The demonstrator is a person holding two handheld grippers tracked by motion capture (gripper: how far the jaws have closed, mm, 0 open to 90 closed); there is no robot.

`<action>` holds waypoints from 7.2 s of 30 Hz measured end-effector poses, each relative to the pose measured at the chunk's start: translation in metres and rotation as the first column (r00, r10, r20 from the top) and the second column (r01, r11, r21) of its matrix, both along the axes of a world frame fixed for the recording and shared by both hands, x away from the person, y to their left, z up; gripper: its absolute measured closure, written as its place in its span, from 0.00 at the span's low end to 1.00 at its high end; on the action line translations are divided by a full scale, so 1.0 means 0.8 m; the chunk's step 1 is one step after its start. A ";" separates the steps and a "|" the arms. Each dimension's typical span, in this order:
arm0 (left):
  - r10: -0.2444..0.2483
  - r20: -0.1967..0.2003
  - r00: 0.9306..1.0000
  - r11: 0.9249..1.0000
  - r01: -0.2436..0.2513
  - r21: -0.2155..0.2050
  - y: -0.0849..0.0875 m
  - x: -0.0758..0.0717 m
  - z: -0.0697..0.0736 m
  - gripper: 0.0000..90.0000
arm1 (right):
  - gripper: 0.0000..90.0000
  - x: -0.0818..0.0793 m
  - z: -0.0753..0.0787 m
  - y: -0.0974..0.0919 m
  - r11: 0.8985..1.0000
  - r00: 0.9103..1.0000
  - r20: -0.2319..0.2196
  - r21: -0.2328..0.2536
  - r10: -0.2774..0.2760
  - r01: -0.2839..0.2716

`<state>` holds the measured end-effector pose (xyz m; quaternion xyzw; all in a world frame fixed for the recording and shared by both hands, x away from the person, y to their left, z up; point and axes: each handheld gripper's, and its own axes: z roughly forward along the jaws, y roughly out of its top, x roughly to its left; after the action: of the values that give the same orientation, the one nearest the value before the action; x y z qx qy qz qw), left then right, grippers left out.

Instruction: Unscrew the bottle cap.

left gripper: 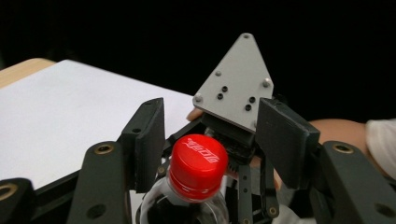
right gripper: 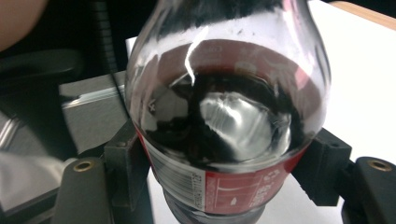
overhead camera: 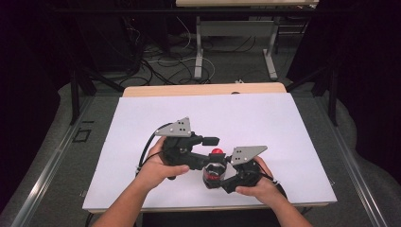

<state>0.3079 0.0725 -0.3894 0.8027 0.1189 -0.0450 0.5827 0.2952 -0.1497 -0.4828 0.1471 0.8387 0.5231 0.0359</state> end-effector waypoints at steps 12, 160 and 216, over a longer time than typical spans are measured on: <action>-0.037 0.007 0.999 0.998 0.037 0.051 -0.005 -0.002 -0.007 0.68 | 0.32 -0.004 -0.001 0.003 0.997 0.997 0.004 0.006 0.080 -0.080; 0.470 0.175 0.865 0.871 -0.487 0.069 -0.057 -0.033 -0.015 0.68 | 0.32 0.003 -0.008 0.004 0.961 0.965 -0.005 -0.094 -0.263 0.261; 0.542 0.110 0.834 0.831 -0.550 0.079 0.040 -0.002 -0.095 0.68 | 0.32 0.110 0.029 0.007 0.898 0.899 0.061 -0.055 -0.434 0.437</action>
<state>0.3063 0.1047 -0.4651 0.7665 0.3212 0.1629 0.5317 0.3830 -0.1444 -0.4594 0.3171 0.8007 0.4766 0.1765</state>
